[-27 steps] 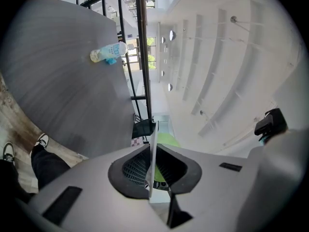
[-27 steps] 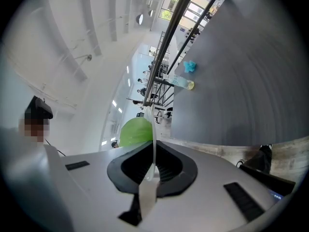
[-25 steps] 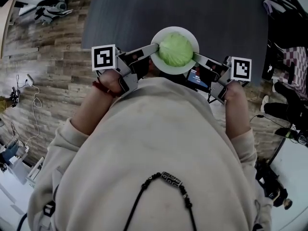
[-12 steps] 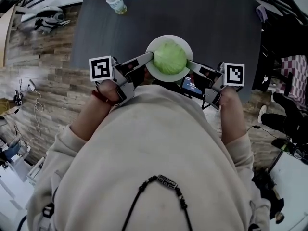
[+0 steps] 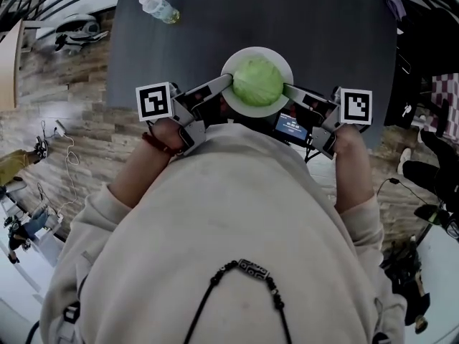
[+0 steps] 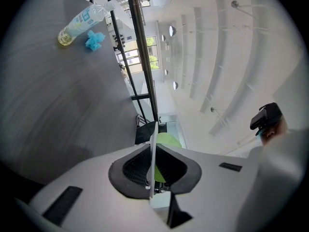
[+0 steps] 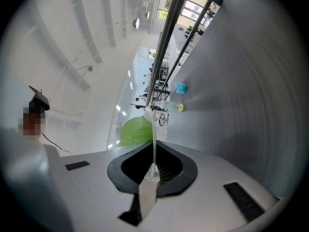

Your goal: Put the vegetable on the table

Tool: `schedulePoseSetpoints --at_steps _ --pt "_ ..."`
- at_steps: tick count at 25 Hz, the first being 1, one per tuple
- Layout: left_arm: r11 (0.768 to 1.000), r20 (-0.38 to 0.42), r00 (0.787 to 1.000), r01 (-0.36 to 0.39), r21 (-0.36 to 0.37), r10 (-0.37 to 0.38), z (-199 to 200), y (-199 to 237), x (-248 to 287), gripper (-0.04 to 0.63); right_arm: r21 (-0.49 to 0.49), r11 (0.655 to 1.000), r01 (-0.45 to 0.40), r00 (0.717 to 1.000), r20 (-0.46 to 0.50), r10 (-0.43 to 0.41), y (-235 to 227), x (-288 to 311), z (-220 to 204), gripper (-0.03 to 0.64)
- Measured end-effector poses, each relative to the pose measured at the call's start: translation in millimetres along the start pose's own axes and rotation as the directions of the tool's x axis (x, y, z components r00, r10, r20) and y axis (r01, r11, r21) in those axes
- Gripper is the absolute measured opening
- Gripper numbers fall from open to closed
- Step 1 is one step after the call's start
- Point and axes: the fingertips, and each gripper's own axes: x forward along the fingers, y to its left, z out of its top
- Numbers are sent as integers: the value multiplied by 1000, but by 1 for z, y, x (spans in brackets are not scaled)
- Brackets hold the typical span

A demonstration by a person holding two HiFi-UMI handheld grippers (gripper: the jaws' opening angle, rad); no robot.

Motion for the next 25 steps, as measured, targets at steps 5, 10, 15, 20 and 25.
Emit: schedulePoseSetpoints --at_steps 5,10,15,20,25 --pt "1000 -48 999 25 -7 -25 2 -1 16 38 -9 1000 20 999 40 -20 0 -11 6 26" --pt "999 -86 996 33 -11 -33 7 -1 31 38 -11 999 35 996 78 -34 -2 -22 16 26" --pt "999 -83 996 41 -31 -43 19 1 37 37 -3 999 47 995 85 -46 -4 -18 28 27" --pt "999 -80 996 42 -29 -44 31 2 23 37 -6 999 45 996 77 -44 0 -1 31 28" --pt "999 -88 995 37 -11 -38 43 4 15 37 -13 999 42 997 68 -41 2 13 38 26"
